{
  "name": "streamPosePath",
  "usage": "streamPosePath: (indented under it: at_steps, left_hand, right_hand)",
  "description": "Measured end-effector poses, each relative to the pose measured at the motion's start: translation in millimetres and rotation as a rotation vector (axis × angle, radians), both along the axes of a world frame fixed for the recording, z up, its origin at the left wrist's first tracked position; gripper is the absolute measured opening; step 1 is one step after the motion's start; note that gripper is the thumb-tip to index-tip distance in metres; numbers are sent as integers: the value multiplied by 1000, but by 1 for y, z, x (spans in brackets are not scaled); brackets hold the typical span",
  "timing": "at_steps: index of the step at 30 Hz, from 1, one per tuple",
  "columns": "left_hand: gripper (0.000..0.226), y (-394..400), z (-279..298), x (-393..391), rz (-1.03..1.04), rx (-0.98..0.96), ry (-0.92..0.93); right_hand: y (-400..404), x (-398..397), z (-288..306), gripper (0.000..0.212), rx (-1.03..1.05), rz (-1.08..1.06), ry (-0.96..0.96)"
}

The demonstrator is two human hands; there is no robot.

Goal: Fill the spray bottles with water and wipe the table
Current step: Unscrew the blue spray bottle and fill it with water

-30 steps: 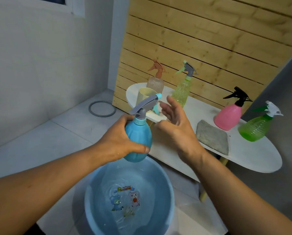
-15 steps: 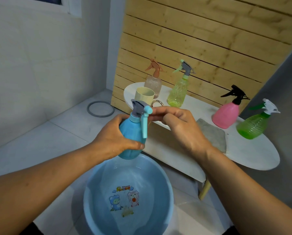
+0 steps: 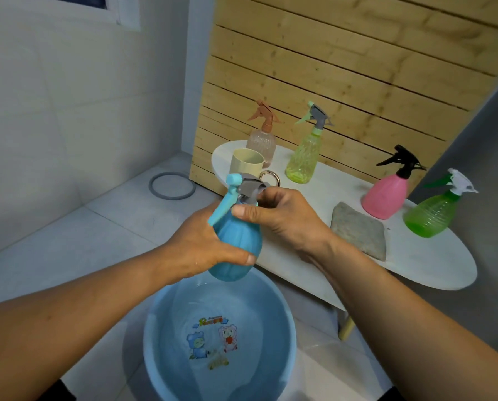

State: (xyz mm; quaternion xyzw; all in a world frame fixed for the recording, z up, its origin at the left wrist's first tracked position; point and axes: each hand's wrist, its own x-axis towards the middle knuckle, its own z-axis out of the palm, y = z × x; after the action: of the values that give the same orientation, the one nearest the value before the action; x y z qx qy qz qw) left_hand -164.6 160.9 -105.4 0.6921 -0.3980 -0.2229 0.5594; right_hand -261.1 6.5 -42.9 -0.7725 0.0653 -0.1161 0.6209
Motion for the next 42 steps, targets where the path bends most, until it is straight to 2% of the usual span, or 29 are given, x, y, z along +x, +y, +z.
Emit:
streamPosePath:
  at_steps: [2, 6, 9, 14, 18, 20, 22, 28, 33, 38, 42]
  left_hand:
    - [68, 1, 0, 0, 3, -6, 12]
    - [71, 2, 2, 2, -11, -28, 29]
    - [72, 2, 3, 2, -27, -35, 24]
    - [82, 2, 6, 1, -43, -81, 2]
    - [97, 6, 13, 15, -292, -46, 180]
    - [87, 13, 12, 25, -444, 27, 278]
    - [78, 18, 9, 31, -522, 57, 337]
    - [85, 9, 2, 17, -264, -9, 235]
    - [91, 3, -4, 2, -29, -41, 113]
    - [85, 2, 8, 1, -64, -47, 11]
    - [87, -7, 8, -5, 19, -40, -36]
  right_hand:
    - [5, 0, -6, 10, 6, -41, -27]
    - [5, -6, -12, 9, 8, 18, 5]
    - [2, -9, -11, 20, -25, 18, -7]
    - [9, -6, -7, 3, -21, -21, -85]
    - [7, -3, 4, 23, -40, -61, -135]
    - [5, -3, 10, 43, -67, -30, -108]
    - [3, -4, 14, 51, -93, -8, -83]
    - [1, -9, 8, 21, -76, -57, -88]
    - [5, -11, 7, 22, -65, -122, -131]
    - [2, -12, 12, 21, -69, -184, -139]
    - [5, -7, 9, 27, -110, -296, -119]
